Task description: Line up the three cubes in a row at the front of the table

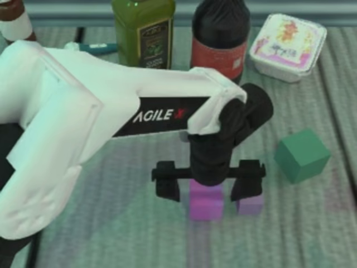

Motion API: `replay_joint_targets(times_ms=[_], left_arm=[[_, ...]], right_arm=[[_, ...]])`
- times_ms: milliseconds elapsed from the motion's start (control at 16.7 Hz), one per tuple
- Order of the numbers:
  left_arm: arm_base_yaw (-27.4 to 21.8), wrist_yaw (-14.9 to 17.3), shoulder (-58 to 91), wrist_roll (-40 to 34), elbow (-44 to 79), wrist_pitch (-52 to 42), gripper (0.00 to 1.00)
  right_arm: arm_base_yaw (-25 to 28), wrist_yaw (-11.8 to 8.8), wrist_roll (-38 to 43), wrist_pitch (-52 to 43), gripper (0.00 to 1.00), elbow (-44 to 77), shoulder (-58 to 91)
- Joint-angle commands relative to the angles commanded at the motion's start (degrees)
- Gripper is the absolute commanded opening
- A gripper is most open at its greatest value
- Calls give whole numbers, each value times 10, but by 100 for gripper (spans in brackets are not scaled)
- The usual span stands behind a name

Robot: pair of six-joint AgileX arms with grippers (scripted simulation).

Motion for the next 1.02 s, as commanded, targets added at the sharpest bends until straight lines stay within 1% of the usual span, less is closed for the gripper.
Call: replay_joint_targets(times_ms=[180,420,540,840,1020], left_arm=[[1,0,-6,-2,19,-24,100],[6,-1,-32,-3,73,-109,100],[9,-1,-43,-3,90,-134,100],[6,0,-43,-3,90,-135,100],[24,-2,-77,4,62,-114,100]], right_arm=[[0,0,0,0,100,0,0],[0,0,0,0,100,0,0],[0,0,0,0,100,0,0],[0,0,0,0,100,0,0],[7,-1,-2,-20,100,29,29]])
